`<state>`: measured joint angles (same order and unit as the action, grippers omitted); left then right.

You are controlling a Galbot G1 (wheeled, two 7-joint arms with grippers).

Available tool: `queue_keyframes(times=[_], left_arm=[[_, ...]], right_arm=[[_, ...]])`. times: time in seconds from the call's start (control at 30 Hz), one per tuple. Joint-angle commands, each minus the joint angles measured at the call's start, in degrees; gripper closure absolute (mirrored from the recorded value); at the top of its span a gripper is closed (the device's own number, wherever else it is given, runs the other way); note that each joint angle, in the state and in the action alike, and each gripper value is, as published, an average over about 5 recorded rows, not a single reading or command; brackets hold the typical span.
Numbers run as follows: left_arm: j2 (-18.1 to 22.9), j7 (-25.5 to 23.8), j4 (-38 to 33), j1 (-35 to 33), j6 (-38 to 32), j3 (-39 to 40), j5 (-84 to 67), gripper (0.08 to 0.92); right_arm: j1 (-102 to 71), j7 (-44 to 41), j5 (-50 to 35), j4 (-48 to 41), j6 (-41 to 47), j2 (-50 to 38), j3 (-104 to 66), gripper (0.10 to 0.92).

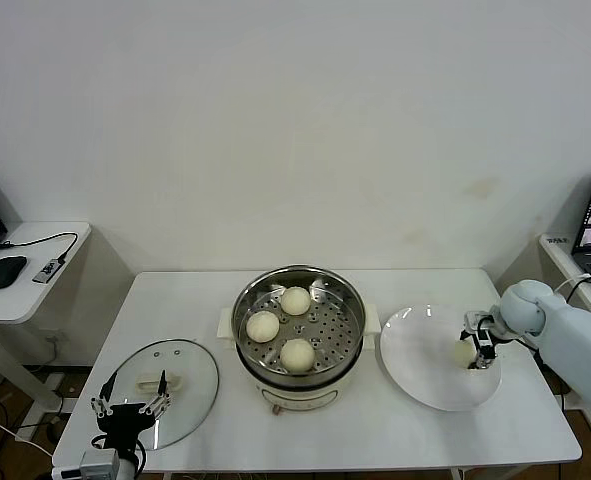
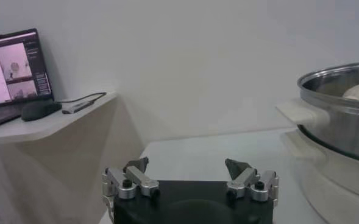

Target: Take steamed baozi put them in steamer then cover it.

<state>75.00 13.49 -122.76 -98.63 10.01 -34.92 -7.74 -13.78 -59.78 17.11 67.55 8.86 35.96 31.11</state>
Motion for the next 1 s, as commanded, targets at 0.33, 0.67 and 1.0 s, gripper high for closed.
queue_keyframes(times=[0.33,0.67,1.0], left_arm=[[0.03,0.01,-0.26,0.06,0.26,0.23,-0.07,0.177],[0.23,-0.08,-0.60,1.05,1.63,2.25,0.14,0.177],[0.43,-0.01,0.03,1.75,1.51,3.23,0.28,0.177]], right_arm=[[14.30,-1.56,-10.62,11.79,4.51,-8.35,10.58,0.457],[49.49,2.81,-30.47,27.57,15.68,-7.90,37.66,0.448],[58.82,11.90,-49.37,33.23,29.40,6.89,45.12,0.440]])
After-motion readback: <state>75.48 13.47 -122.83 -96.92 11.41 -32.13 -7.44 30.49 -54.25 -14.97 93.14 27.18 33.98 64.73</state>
